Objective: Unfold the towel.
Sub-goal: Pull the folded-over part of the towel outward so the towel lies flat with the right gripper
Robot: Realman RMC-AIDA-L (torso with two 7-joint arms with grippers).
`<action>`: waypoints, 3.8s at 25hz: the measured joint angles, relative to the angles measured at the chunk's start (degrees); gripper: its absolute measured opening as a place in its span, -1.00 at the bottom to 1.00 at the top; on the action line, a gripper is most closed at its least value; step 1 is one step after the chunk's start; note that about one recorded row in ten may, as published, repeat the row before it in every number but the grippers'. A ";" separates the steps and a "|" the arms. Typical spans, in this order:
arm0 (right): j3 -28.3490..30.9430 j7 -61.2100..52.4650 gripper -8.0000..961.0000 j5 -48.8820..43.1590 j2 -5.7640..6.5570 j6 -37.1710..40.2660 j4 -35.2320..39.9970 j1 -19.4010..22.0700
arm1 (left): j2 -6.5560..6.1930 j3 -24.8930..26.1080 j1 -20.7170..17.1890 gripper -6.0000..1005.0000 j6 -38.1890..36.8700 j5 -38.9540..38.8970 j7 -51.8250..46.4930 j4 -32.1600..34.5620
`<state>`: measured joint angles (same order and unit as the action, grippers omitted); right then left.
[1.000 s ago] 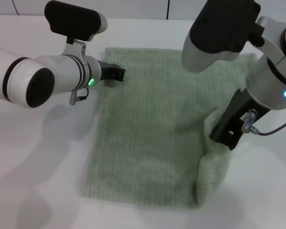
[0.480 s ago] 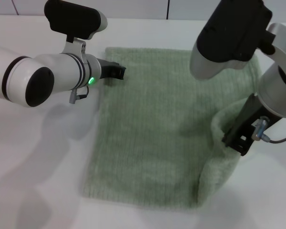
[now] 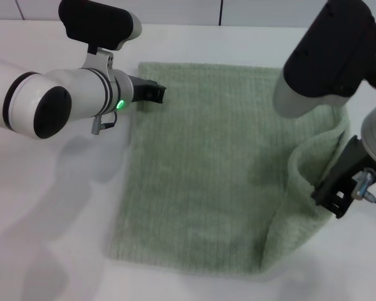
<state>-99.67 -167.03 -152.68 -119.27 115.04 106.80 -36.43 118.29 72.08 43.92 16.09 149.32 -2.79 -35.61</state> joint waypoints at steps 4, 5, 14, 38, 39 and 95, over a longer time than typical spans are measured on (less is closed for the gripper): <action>-0.48 0.15 -0.91 -0.98 0.00 0.15 1.33 2.28 | 0.00 0.02 0.07 -0.98 0.26 -0.02 0.01 0.00; -0.59 0.16 -0.91 -1.42 0.00 0.17 1.47 2.76 | 0.00 0.03 0.11 -0.98 0.38 0.00 0.02 0.01; -2.25 0.17 -0.91 -5.06 -0.06 0.28 1.39 6.78 | 0.00 0.17 0.29 -0.98 0.95 0.00 0.06 -0.05; -3.34 -0.04 -0.85 -4.88 0.00 -0.70 -7.64 6.72 | -0.07 0.17 0.29 -0.98 1.45 0.00 0.07 -0.63; -3.65 -0.04 -0.84 -4.86 0.00 -0.68 -7.90 6.57 | -0.08 0.17 0.29 -0.98 1.48 0.00 0.07 -0.67; -2.87 6.48 -0.28 -10.66 0.14 -21.84 -18.37 3.27 | -0.17 2.32 -0.18 -0.98 1.52 0.00 1.57 -0.86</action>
<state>-102.54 -160.56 -163.34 -119.13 93.19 88.43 -33.16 118.12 74.39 43.73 17.61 149.32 -1.23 -36.47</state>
